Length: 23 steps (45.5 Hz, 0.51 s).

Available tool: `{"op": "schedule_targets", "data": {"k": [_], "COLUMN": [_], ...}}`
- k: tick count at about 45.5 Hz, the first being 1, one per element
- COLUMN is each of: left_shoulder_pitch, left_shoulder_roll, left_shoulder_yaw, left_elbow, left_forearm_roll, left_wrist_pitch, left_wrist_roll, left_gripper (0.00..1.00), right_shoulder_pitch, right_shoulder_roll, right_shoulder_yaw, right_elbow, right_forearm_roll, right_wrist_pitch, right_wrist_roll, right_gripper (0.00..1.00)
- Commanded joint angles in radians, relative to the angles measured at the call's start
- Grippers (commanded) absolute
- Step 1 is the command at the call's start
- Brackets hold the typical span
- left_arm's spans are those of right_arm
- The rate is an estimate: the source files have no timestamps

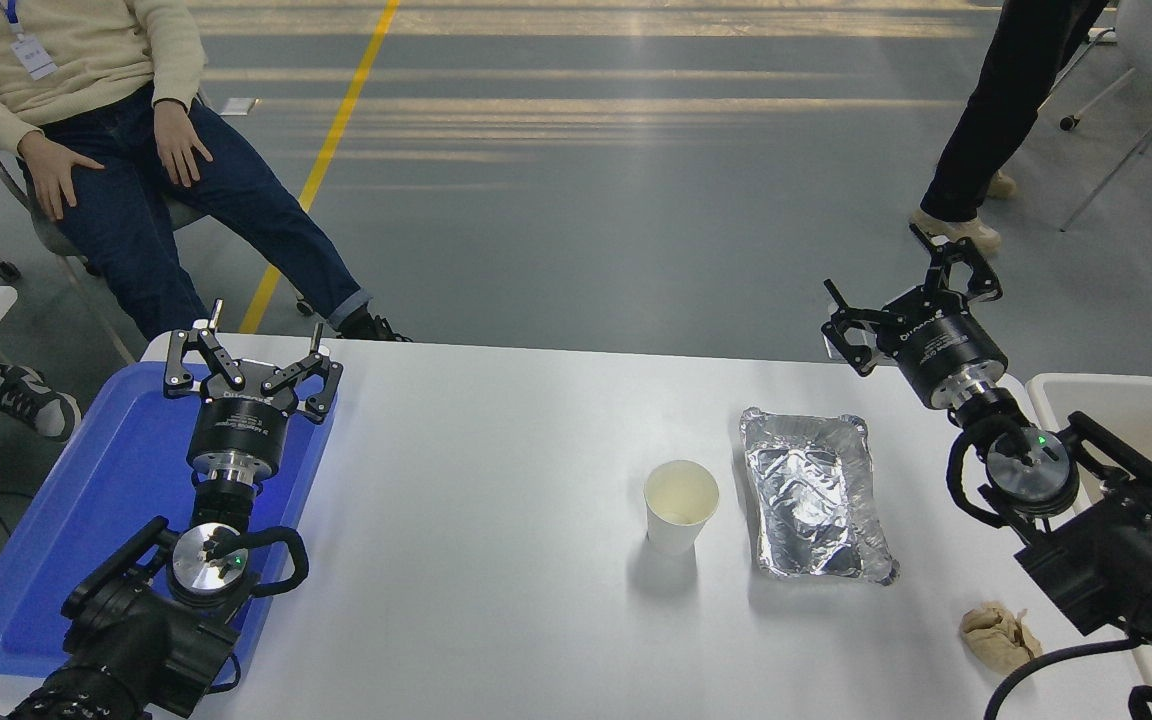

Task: Pick up paper cup place in dustbin

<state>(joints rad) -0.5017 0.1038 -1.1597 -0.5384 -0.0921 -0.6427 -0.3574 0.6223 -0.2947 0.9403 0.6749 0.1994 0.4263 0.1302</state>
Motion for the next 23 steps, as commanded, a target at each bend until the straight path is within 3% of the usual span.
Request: {"op": "schedule_targets", "data": {"k": [1,23], "left_shoulder_pitch": [0.0,0.0], "left_shoulder_roll": [-0.001,0.0], "left_shoulder_yaw": [0.0,0.0], "left_elbow": [0.0,0.0], "left_forearm_roll": [0.002,0.0], "left_wrist_pitch": [0.0,0.0], "left_wrist_roll": [0.0,0.0], "left_gripper": [1.0,1.0], "right_shoulder_pitch": [-0.013,-0.033], "right_shoulder_roll": [0.002,-0.008], "right_shoulder_yaw": [0.0,-0.002], "right_elbow": [0.005,0.029], "right_forearm_roll": [0.0,-0.037], "right_wrist_pitch": [0.003,0.012], "right_wrist_roll": [0.0,-0.001], "right_gripper": [1.0,1.0]}}
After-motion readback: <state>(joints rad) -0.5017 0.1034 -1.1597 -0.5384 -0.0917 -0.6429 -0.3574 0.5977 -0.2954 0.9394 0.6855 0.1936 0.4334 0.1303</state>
